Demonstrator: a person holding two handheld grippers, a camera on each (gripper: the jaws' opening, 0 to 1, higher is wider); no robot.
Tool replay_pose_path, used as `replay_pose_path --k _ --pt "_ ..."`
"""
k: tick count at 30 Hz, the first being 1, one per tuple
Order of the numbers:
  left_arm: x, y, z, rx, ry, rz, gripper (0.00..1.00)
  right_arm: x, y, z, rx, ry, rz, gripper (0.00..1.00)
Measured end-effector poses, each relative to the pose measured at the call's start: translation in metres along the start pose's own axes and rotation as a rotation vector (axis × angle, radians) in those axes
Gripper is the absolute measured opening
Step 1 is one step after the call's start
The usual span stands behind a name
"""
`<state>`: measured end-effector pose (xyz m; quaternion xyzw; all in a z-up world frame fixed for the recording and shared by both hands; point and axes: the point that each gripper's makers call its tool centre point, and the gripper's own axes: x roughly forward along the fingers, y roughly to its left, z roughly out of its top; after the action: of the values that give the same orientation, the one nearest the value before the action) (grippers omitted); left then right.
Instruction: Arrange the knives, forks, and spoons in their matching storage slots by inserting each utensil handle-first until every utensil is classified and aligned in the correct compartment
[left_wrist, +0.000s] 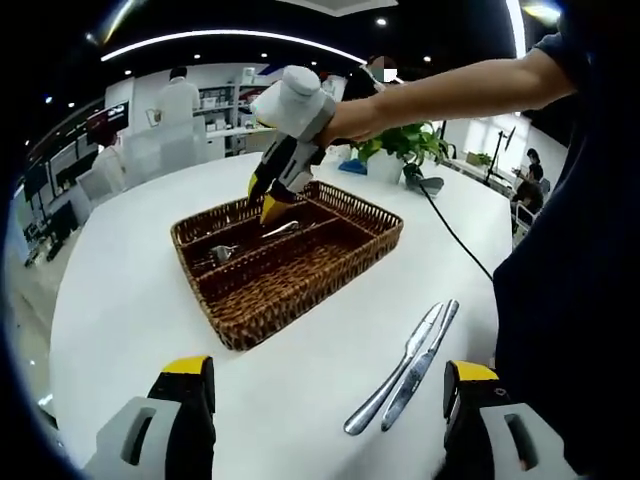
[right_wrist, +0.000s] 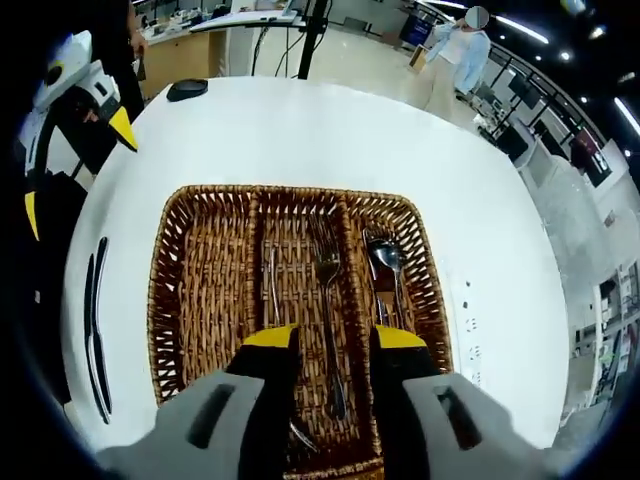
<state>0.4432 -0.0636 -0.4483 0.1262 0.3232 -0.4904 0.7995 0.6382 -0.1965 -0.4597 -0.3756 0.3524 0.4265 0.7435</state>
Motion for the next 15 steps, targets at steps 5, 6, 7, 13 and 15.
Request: replay_pose_path --k 5,6,7,13,15 --pt "0.002 -0.002 0.004 0.004 -0.012 -0.006 0.99 -0.026 0.004 -0.012 0.091 -0.045 -0.056 0.33" --pt "0.003 -0.002 0.005 0.004 -0.015 -0.007 0.99 -0.03 0.005 -0.015 0.116 -0.057 -0.068 0.34" --pt "0.004 -0.002 0.007 0.003 -0.022 -0.007 0.99 -0.035 0.009 -0.021 0.131 -0.063 -0.071 0.36" --pt "0.007 -0.002 0.018 -0.019 -0.052 -0.009 1.0 -0.056 0.025 -0.049 0.251 -0.085 -0.109 0.49" --pt "0.008 -0.002 0.022 -0.024 -0.056 -0.004 1.0 -0.066 0.033 -0.057 0.324 -0.116 -0.13 0.52"
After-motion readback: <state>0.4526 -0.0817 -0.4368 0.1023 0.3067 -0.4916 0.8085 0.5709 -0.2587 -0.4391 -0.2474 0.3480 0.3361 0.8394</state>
